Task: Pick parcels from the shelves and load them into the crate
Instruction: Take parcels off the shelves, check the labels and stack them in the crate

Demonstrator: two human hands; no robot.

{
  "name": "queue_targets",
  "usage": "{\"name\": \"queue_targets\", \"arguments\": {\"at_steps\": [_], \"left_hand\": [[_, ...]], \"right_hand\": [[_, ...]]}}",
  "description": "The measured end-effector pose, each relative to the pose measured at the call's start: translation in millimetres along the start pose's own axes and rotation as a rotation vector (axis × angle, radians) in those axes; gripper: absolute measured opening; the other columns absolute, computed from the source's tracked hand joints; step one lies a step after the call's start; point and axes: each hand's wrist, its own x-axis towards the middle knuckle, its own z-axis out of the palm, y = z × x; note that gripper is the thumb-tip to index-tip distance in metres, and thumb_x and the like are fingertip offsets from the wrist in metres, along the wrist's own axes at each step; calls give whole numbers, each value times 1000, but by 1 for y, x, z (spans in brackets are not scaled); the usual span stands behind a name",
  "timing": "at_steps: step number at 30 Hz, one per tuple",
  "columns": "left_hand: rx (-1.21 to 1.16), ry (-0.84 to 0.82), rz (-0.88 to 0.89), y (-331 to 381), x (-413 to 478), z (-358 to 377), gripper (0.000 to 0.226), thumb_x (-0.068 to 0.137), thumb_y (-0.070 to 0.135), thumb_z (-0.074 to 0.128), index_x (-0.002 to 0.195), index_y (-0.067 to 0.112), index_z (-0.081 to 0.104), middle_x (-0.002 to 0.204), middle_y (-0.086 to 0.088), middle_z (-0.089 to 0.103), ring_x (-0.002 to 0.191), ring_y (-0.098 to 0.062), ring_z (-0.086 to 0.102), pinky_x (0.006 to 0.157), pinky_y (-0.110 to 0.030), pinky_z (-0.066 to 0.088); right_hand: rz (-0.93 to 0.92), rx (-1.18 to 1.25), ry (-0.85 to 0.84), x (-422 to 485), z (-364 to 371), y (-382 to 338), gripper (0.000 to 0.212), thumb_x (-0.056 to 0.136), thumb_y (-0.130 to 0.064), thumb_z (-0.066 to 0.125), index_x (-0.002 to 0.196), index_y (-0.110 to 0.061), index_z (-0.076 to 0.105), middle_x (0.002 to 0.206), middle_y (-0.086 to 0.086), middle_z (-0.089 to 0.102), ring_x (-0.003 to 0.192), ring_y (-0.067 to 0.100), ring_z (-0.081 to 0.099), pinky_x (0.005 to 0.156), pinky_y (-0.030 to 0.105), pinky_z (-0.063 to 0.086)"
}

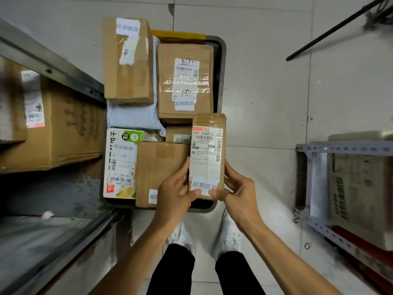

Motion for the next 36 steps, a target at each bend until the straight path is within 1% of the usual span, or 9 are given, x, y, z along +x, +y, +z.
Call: {"name": "queue_targets", "arguments": {"at_steps": [4, 9, 13, 17, 21, 24, 30, 32, 36], "left_hand": [[7, 23, 24, -7, 0, 1, 84, 74, -24, 65, 144, 19, 43, 133, 9, 60, 122, -4, 56, 98, -23, 48], [54, 52, 20, -7, -2, -3, 83, 76, -18, 66, 145, 22, 42, 127, 18, 62, 118, -1, 58, 91, -17, 49], [48, 88, 4, -6, 0, 5, 82, 76, -18, 66, 145, 20, 43, 127, 13, 64, 116, -1, 60, 93, -21, 50], [28, 147, -2, -8, 1, 11, 81, 76, -18, 67, 144, 18, 44, 129, 10, 63, 115, -1, 60, 95, -24, 51], [8, 168, -13, -12, 0, 12, 80, 78, -18, 66, 146, 16, 42, 132, 4, 62, 119, -6, 59, 98, -28, 50], [19, 156, -10, -14, 1, 12, 79, 77, -17, 67, 145, 16, 43, 129, 5, 64, 119, -8, 60, 97, -30, 51], [-16, 168, -26, -1, 0, 15, 76, 74, -16, 72, 139, 18, 50, 114, 20, 68, 109, -1, 64, 84, -18, 54], [-23, 181, -15, 2, -6, 21, 76, 74, -16, 71, 139, 18, 50, 116, 17, 68, 111, -2, 63, 85, -18, 53], [-43, 214, 9, 0, -16, 25, 78, 74, -17, 71, 141, 16, 49, 124, 7, 66, 113, -5, 63, 86, -17, 52]], "right_hand": [[1, 33, -5, 3, -1, 7, 84, 66, 27, 64, 138, -15, 53, 126, -12, 65, 118, 6, 60, 97, 46, 52], [26, 81, 5, 6, 6, 11, 81, 68, 29, 62, 138, -11, 52, 127, -8, 65, 117, 8, 61, 98, 44, 52], [54, 142, 5, 13, 3, 15, 80, 68, 30, 62, 138, -8, 52, 126, -3, 65, 115, 5, 61, 98, 47, 51], [63, 166, 3, 15, 3, 19, 79, 69, 30, 61, 138, -8, 51, 126, -1, 65, 114, 4, 62, 95, 43, 53], [65, 202, -6, 17, 4, 27, 81, 69, 31, 61, 139, -8, 49, 128, 1, 64, 113, 7, 63, 92, 29, 54], [61, 207, -25, 18, 2, 29, 81, 68, 30, 62, 139, -8, 49, 127, 0, 64, 114, 9, 63, 95, 34, 53], [76, 199, 3, 15, 0, 22, 79, 70, 31, 60, 137, -10, 52, 122, -6, 67, 112, 7, 63, 96, 36, 52], [85, 208, 15, 13, -3, 17, 79, 69, 31, 58, 136, -10, 54, 121, -5, 68, 112, 9, 64, 97, 39, 52], [101, 206, 7, 7, -4, 12, 81, 66, 33, 58, 135, -9, 54, 119, -3, 69, 113, 12, 64, 95, 36, 53]]}}
